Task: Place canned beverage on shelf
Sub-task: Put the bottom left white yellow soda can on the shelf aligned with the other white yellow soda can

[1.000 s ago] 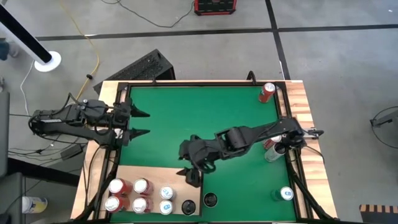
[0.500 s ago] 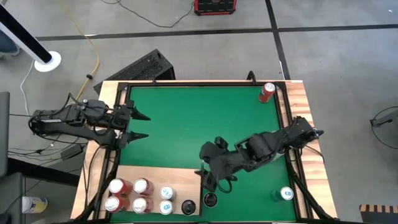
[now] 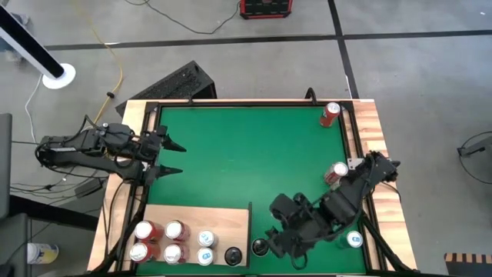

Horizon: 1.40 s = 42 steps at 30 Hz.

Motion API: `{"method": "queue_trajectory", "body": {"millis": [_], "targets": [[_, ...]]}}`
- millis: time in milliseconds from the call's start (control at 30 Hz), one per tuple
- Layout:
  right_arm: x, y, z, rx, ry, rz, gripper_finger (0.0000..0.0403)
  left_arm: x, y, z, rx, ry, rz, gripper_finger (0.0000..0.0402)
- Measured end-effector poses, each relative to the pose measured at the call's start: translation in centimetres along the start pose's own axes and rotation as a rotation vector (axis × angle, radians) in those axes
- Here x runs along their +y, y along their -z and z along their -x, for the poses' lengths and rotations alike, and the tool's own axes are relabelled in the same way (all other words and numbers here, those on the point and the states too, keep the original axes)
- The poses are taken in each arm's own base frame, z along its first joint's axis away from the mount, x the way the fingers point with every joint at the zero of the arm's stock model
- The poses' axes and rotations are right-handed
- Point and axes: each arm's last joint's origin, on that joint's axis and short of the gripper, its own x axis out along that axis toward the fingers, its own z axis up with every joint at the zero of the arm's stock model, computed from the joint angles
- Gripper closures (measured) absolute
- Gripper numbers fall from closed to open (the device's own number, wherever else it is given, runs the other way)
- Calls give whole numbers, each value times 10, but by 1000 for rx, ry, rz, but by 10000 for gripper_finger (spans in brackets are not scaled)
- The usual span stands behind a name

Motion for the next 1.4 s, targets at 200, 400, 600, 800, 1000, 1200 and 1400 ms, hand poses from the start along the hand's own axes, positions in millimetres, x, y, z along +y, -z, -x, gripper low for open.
{"method": "queue_trajectory", "body": {"millis": [200,400,600,800,1000,1200,1400], "targets": [[7,22,5,54,-33,159,99,-1,0,0,2,19,-21,74],[12,27,-8,61,-19,482,99,0,0,0,2,10,-4,74],[20,22,-47,76,-19,571,99,1,-1,0,-9,-40,24,74],[33,31,-78,103,-85,700,99,2,0,0,-10,-66,53,74],[32,36,-93,136,-53,740,99,2,0,0,-11,-75,61,74],[31,34,-102,108,-8,739,96,3,0,0,-14,-92,65,74],[27,37,-108,124,16,722,94,3,0,0,-14,-92,67,74]]}}
